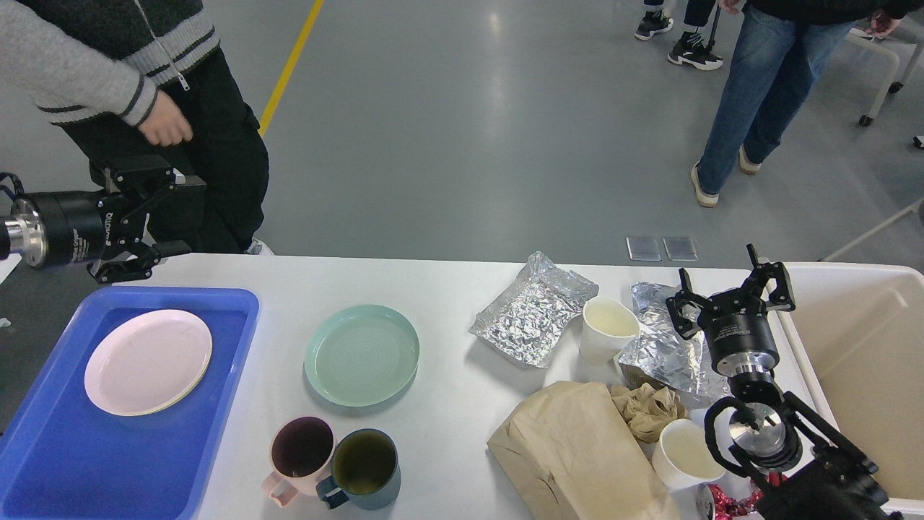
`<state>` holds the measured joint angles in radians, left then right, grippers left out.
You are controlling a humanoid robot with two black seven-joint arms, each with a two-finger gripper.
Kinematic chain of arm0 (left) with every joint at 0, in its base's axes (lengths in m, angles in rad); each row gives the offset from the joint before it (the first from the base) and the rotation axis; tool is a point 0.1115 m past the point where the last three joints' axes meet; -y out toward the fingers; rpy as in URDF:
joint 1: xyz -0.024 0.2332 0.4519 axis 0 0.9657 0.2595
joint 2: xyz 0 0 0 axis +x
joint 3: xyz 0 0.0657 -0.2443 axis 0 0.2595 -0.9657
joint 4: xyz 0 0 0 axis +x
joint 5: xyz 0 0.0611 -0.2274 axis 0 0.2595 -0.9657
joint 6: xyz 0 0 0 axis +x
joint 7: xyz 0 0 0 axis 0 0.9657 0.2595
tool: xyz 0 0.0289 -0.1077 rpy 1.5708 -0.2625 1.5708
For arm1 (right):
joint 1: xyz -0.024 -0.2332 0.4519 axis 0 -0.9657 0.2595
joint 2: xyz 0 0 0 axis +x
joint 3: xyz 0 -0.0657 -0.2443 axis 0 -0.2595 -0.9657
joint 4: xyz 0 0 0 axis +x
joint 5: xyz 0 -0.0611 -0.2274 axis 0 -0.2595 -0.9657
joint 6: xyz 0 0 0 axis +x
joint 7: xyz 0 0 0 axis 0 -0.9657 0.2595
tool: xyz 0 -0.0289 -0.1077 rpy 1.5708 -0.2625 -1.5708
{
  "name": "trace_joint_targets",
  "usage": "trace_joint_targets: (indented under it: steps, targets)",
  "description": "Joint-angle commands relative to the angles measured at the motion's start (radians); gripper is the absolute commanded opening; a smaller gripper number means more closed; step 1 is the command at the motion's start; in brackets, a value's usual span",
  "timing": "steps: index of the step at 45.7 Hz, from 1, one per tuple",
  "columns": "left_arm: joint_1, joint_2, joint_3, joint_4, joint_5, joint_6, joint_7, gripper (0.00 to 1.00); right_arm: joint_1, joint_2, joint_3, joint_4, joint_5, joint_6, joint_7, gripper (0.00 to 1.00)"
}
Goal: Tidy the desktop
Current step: 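Swing the left gripper over the tray toward the pink mug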
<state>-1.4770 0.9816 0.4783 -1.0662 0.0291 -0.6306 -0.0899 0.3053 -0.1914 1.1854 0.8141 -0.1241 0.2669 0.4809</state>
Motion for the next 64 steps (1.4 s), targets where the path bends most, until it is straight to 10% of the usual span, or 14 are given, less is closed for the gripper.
trace_joint_targets:
  steps: [1, 10, 21, 38, 51, 64]
  targets:
    - [-0.271, -0.11, 0.302, 0.003, 0.0, -0.043, 0.005, 0.98, 0.0, 0.0, 0.0, 0.0, 0.0, 0.0, -0.001, 1.0]
    - [-0.492, -0.354, 0.716, -0.003, 0.002, -0.05, -0.007, 0.98, 0.0, 0.0, 0.0, 0.0, 0.0, 0.0, -0.001, 1.0]
    - [-0.658, -0.59, 0.87, -0.087, -0.002, -0.055, -0.005, 0.98, 0.0, 0.0, 0.0, 0.0, 0.0, 0.0, -0.001, 1.0]
    - [-1.062, -0.776, 0.931, -0.492, -0.017, -0.086, -0.001, 0.98, 0.0, 0.0, 0.0, -0.001, 0.0, 0.0, -0.001, 1.0]
    - [-1.341, -0.817, 0.976, -0.664, -0.221, -0.277, -0.001, 0.98, 0.0, 0.0, 0.0, -0.001, 0.0, 0.0, -0.001, 1.0]
    - [-1.289, -0.997, 1.007, -0.649, -0.328, -0.302, -0.008, 0.98, 0.0, 0.0, 0.0, 0.0, 0.0, 0.0, -0.001, 1.0]
